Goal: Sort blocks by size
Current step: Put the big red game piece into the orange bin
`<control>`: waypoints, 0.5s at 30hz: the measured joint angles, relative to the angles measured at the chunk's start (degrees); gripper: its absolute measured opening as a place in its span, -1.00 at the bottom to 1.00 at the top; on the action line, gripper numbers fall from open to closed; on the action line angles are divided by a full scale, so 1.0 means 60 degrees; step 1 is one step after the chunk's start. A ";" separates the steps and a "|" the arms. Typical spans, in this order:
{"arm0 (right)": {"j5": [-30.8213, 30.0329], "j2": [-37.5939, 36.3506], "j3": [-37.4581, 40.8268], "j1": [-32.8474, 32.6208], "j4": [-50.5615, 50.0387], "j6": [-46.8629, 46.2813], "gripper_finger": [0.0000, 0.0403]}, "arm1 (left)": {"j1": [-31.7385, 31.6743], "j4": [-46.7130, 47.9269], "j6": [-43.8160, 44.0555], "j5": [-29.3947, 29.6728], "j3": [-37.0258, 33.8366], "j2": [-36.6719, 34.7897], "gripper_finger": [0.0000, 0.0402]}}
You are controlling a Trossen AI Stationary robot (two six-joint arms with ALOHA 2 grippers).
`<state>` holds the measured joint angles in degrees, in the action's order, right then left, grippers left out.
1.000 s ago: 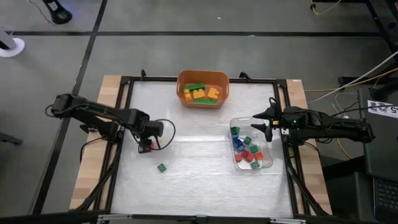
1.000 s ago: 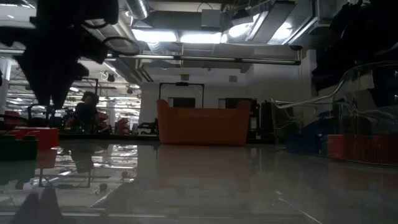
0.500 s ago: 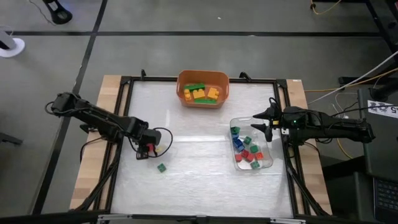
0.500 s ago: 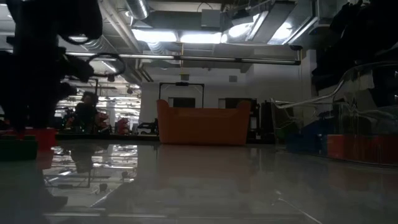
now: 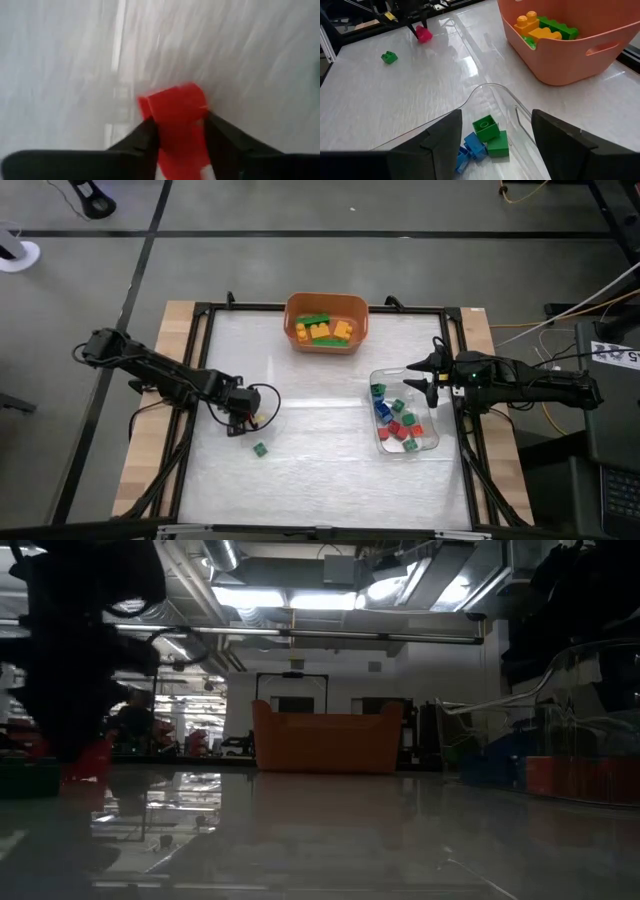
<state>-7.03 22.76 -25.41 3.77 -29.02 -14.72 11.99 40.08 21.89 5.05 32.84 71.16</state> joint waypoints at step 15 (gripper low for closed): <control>0.0000 -0.0004 0.0000 -0.0003 0.0011 0.0000 0.19 | -0.2020 -0.5928 -0.1432 0.0012 -0.0026 0.0022 -0.97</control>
<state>-7.03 22.74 -25.41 3.75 -28.95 -14.72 -0.13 4.52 13.29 5.12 32.69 71.29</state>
